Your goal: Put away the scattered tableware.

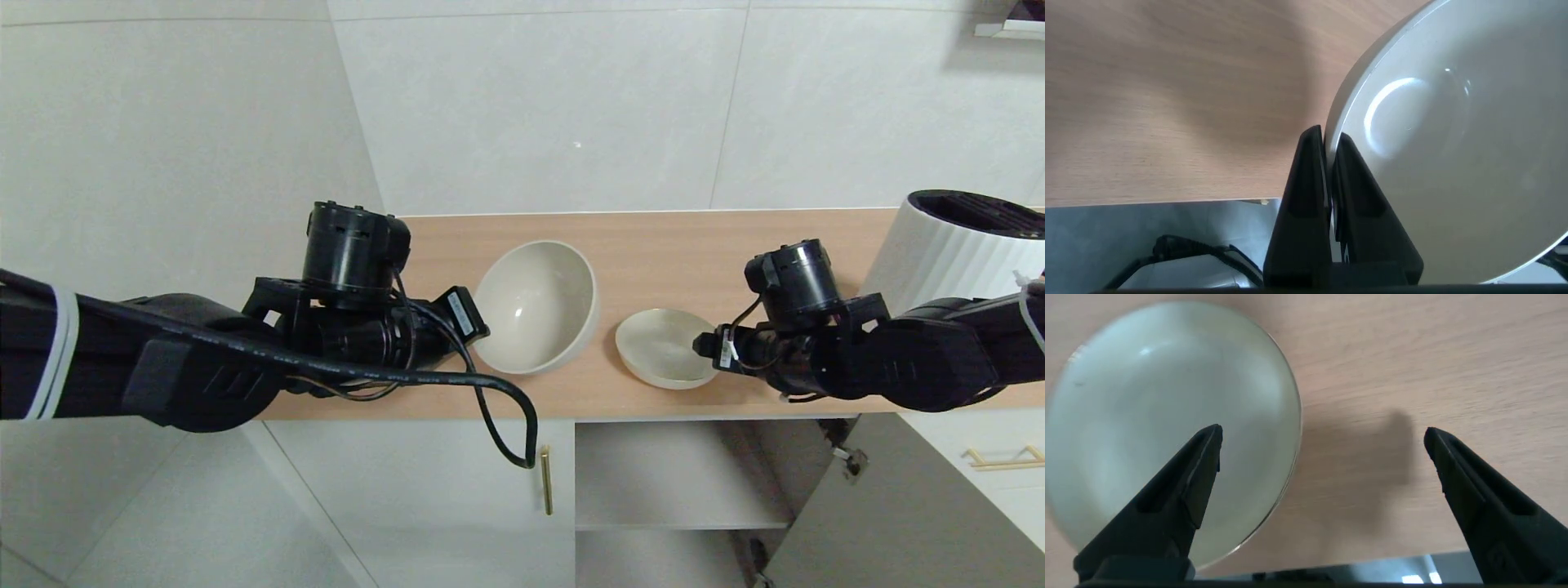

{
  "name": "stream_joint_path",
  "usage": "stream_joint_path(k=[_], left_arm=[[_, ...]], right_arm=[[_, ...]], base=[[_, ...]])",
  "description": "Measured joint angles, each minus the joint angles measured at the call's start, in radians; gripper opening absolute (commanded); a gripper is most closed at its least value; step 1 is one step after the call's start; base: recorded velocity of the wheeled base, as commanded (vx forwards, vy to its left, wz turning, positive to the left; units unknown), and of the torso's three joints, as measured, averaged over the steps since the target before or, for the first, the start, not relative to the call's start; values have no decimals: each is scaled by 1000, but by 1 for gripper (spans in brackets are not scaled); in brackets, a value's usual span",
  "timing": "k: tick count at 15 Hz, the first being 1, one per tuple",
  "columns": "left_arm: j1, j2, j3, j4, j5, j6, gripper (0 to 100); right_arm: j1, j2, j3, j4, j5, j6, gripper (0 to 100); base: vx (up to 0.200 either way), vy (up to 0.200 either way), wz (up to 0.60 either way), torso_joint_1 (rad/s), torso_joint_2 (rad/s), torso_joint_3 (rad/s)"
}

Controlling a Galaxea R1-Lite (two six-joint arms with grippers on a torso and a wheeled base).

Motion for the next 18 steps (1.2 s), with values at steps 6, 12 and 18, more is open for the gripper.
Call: stream_joint_path(k=[6,12,18], left_arm=[[0,-1,1,0,0,0,0],[7,-1,5,1,0,0,0],[35,-97,107,1,-1,76,0]], right_arm=[[0,19,-4,0,0,1,0],[2,10,0,2,-1,5,0],[3,-100,55,54,40,3,0]], base=[[0,0,0,0,0,0],[0,0,0,0,0,0],[0,0,0,0,0,0]])
